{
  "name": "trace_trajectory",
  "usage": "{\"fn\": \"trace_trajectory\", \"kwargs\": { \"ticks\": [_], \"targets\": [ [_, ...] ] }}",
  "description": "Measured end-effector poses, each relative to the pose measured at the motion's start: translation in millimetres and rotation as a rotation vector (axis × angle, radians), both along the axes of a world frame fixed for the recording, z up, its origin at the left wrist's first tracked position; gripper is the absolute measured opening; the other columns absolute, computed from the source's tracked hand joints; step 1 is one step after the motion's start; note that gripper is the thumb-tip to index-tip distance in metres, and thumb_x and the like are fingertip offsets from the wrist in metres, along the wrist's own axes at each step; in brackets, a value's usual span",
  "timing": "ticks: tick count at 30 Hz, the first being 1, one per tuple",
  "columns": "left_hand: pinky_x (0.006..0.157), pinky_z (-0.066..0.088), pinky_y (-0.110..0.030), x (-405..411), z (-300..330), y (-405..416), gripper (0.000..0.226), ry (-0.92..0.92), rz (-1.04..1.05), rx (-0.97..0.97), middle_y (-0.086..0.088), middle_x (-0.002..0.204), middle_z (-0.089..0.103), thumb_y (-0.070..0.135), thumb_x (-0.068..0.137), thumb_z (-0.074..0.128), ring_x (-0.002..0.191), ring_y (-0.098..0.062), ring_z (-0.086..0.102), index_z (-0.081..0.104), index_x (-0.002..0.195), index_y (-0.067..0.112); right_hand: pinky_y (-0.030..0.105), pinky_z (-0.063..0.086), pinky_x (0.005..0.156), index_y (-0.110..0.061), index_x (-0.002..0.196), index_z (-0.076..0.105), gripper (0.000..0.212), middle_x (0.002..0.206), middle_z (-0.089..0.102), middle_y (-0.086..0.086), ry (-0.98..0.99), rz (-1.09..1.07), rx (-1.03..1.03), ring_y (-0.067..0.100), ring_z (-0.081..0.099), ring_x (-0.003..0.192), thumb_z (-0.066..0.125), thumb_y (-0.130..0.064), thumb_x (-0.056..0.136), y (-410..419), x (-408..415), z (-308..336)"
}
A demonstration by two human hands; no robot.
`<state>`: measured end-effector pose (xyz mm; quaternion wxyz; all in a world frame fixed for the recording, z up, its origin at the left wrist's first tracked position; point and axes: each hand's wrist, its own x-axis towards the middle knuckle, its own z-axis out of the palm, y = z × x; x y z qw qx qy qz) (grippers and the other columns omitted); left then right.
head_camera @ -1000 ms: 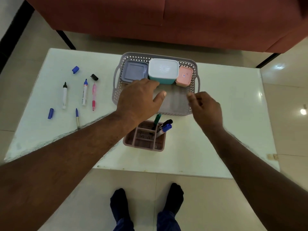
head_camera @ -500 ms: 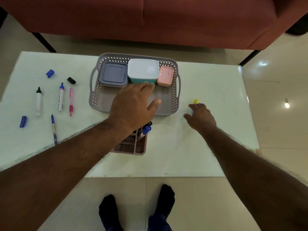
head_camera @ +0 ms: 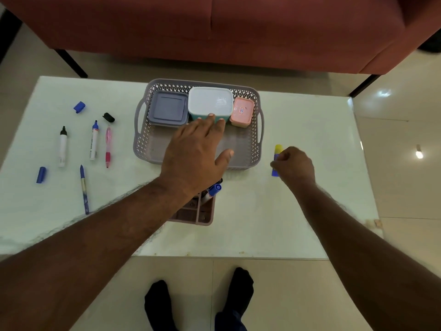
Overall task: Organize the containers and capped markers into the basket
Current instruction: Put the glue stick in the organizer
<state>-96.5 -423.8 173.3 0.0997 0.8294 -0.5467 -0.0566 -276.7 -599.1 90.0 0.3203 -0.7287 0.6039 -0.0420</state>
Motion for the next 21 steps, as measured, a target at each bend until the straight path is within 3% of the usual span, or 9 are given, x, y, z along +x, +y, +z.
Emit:
{"fn": "trace_trajectory", "kwargs": {
  "ticks": [4, 8, 12, 16, 21],
  "targets": [
    [0.118, 0.019, -0.045, 10.3, 0.8, 9.3, 0.073, -0.057, 0.017, 0.005, -0.012, 0.161, 0.025, 0.055, 0.096, 0.04, 0.147, -0.031, 0.025, 0.024, 0.154, 0.014, 0.049, 0.057, 0.073, -0.022, 0.102, 0.05, 0.037, 0.083, 0.063, -0.01, -0.288, 0.034, -0.053, 0.025, 0.068, 0.077, 0.073, -0.025, 0.073, 13.8, 25.8, 41.0],
    [0.121, 0.013, -0.048, 26.4, 0.6, 25.2, 0.08, -0.133, 0.052, 0.037, -0.013, 0.164, 0.015, 0.061, 0.094, 0.032, 0.15, -0.033, 0.015, 0.012, 0.157, 0.017, 0.045, 0.06, 0.077, -0.03, 0.132, 0.042, 0.063, 0.109, 0.065, -0.004, -0.415, 0.221, -0.015, 0.02, 0.068, 0.091, 0.075, -0.02, 0.08, 37.8, 56.6, 84.7],
    [0.121, 0.013, -0.049, 50.4, -1.4, 48.1, 0.081, -0.159, 0.109, 0.065, -0.013, 0.164, 0.014, 0.064, 0.094, 0.031, 0.151, -0.033, 0.013, 0.011, 0.157, 0.018, 0.044, 0.061, 0.077, -0.034, 0.13, 0.047, 0.053, 0.105, 0.064, -0.004, -0.472, 0.412, -0.001, 0.018, 0.069, 0.092, 0.074, -0.02, 0.085, 67.7, 78.6, 107.9],
    [0.121, 0.016, -0.05, 66.6, -4.4, 72.4, 0.079, -0.201, 0.141, 0.08, -0.014, 0.163, 0.016, 0.062, 0.094, 0.033, 0.15, -0.034, 0.015, 0.014, 0.157, 0.017, 0.025, 0.057, 0.072, -0.025, 0.122, 0.054, 0.038, 0.099, 0.066, -0.004, -0.405, 0.595, -0.029, 0.008, 0.068, 0.085, 0.071, -0.028, 0.088, 95.8, 87.7, 111.3],
    [0.121, 0.017, -0.051, 72.8, -14.2, 100.5, 0.08, -0.22, 0.159, 0.123, -0.015, 0.163, 0.017, 0.063, 0.094, 0.029, 0.15, -0.035, 0.016, 0.016, 0.156, 0.016, 0.034, 0.055, 0.072, -0.026, 0.112, 0.059, 0.029, 0.098, 0.067, -0.005, -0.224, 0.917, -0.104, 0.01, 0.062, 0.086, 0.07, -0.036, 0.086, 116.1, 90.6, 104.0]
  ]
}}
